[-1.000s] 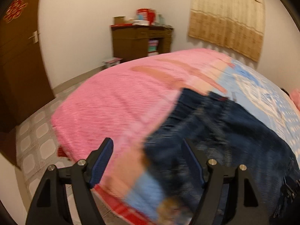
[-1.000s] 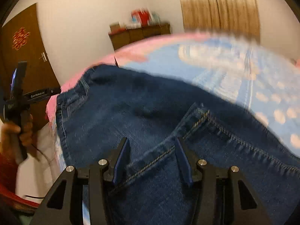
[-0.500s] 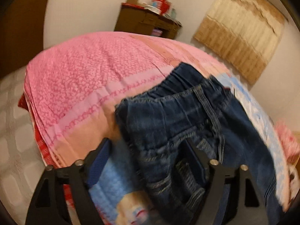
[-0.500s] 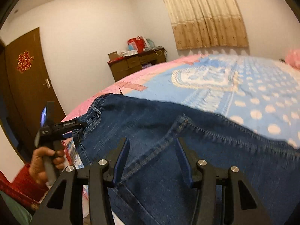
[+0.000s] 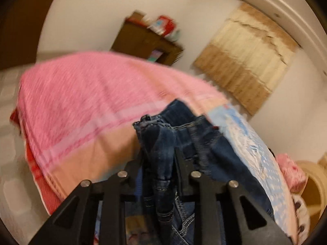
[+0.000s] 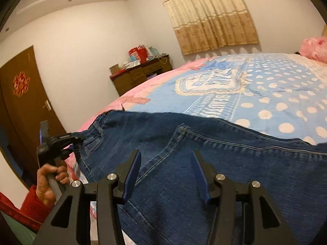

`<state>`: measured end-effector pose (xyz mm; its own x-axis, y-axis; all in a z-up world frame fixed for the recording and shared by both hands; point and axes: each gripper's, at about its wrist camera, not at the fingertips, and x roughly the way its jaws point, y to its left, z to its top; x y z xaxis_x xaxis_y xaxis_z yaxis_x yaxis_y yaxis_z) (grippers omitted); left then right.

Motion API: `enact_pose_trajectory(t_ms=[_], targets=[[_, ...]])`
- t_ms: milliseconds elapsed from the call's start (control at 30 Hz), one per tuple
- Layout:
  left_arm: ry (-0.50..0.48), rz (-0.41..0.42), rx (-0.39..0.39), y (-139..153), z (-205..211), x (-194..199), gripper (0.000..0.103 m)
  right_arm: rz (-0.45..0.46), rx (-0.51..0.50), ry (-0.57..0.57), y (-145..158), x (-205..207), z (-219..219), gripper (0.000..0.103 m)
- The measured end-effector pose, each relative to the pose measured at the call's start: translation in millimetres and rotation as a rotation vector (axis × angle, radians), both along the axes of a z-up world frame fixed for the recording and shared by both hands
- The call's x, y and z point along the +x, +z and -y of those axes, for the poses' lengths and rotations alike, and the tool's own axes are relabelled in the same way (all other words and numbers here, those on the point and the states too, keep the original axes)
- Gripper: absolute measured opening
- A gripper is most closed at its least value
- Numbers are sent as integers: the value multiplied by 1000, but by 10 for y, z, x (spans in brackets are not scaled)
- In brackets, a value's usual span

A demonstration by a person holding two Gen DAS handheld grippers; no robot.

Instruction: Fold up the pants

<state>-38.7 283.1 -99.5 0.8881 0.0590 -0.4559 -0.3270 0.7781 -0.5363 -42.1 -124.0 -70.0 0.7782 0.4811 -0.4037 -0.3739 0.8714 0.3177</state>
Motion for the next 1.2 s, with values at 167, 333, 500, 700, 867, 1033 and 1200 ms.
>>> enact_pose_trajectory(t_ms=[167, 333, 500, 700, 867, 1033, 1200], targets=[[12, -76, -51, -268, -140, 245, 37, 2, 44, -44, 19, -65, 181, 53], [4, -54, -194, -380, -286, 266, 48, -18, 60, -53, -12, -76, 240, 53], [24, -54, -174, -397, -224, 259, 46, -21, 60, -43, -19, -72, 222, 53], [-90, 48, -173, -134, -100, 244, 21, -8, 74, -73, 30, -101, 309, 53], [-168, 134, -69, 372, 205, 293, 21, 15, 119, -156, 138, -213, 622, 53], [-368, 245, 61, 964, 863, 431, 21, 52, 158, -276, 236, -467, 1102, 53], [-668, 337, 201, 1366, 1835, 322, 21, 73, 168, -438, 228, -808, 1682, 53]])
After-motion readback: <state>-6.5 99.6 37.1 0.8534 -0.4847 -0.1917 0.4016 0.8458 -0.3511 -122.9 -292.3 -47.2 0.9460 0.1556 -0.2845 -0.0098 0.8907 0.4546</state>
